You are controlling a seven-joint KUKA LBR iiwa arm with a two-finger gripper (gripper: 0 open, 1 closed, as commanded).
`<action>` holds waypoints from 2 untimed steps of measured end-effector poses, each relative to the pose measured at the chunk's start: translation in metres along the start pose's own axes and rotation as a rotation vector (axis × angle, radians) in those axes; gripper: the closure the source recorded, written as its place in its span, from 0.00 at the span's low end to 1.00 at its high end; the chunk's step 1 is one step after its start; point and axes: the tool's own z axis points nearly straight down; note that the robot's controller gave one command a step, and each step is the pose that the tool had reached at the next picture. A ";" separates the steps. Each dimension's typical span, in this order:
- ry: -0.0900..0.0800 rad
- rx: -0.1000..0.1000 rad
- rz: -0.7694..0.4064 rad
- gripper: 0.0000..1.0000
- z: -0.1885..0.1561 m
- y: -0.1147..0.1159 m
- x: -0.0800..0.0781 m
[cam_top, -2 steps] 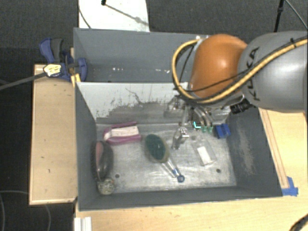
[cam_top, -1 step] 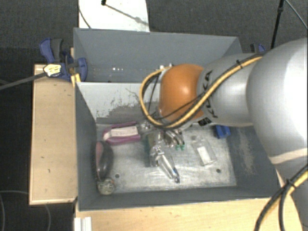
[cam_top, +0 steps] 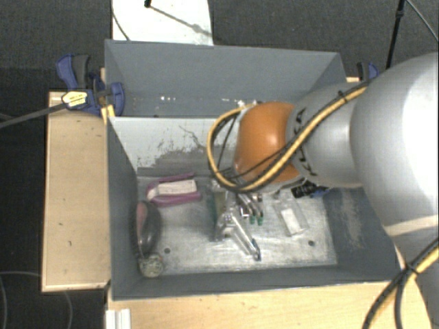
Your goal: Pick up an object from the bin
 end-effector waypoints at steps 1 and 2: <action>-0.004 0.000 0.003 1.00 -0.001 0.000 -0.001; 0.002 0.002 0.003 0.00 0.001 -0.001 0.001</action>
Offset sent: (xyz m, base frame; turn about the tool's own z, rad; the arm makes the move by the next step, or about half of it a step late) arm 0.0000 0.0000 0.0000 0.0000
